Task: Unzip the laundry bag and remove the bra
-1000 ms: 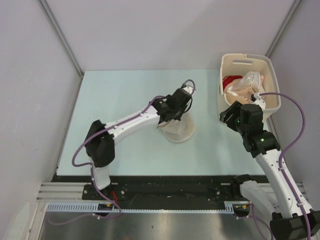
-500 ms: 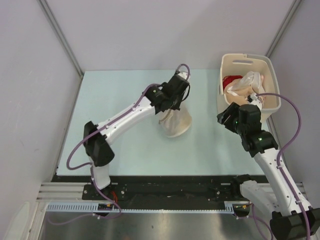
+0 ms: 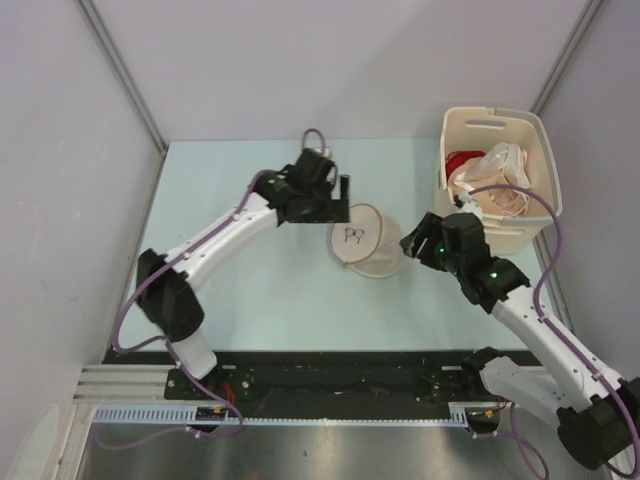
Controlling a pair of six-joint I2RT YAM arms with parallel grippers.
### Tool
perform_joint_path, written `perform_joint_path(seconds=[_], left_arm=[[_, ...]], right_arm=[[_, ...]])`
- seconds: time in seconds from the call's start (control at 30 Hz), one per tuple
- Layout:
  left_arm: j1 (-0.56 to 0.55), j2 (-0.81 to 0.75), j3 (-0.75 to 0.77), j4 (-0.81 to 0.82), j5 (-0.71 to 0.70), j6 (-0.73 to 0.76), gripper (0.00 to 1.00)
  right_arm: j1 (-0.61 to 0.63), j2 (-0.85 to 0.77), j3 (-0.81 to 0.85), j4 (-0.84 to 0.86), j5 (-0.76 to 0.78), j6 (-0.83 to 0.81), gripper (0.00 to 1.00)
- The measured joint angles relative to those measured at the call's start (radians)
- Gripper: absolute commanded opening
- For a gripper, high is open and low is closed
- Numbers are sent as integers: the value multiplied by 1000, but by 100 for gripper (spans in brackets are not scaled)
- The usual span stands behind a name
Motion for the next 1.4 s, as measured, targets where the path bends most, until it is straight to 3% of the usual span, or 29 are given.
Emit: perform_joint_path(seconds=[0.17,0.33,0.5,0.67,0.7,0.77,0.8,0.83,1.1,1.4], left_arm=[[151,-104,-98,5,-16,40,98],[138,-103,-123,15,-25,87,97],[142,-104,-251,85,43,98,97],[179,-104,-410,192,151,76,98],[187,-104,-441,221,172,66,99],[198,-107,-497,272,210,47,100],[203,-112,-524,297,230,38,100],[206,-117,-544,319,246,31,100],[228,-173,-765,701,446,-47,96],[261,-159,-867,986,620,-130,94]], right_arm=[[138,134,-3,98,1,54,65],[151,236,-4,176,9,85,65],[151,305,-4,264,47,94,61],[151,397,-4,365,82,102,35],[151,417,-4,386,82,107,25],[150,456,-4,420,84,120,17],[149,466,-4,426,84,120,5],[149,476,-4,434,84,127,0],[136,476,-4,457,52,141,0],[8,420,-4,480,-191,143,0]])
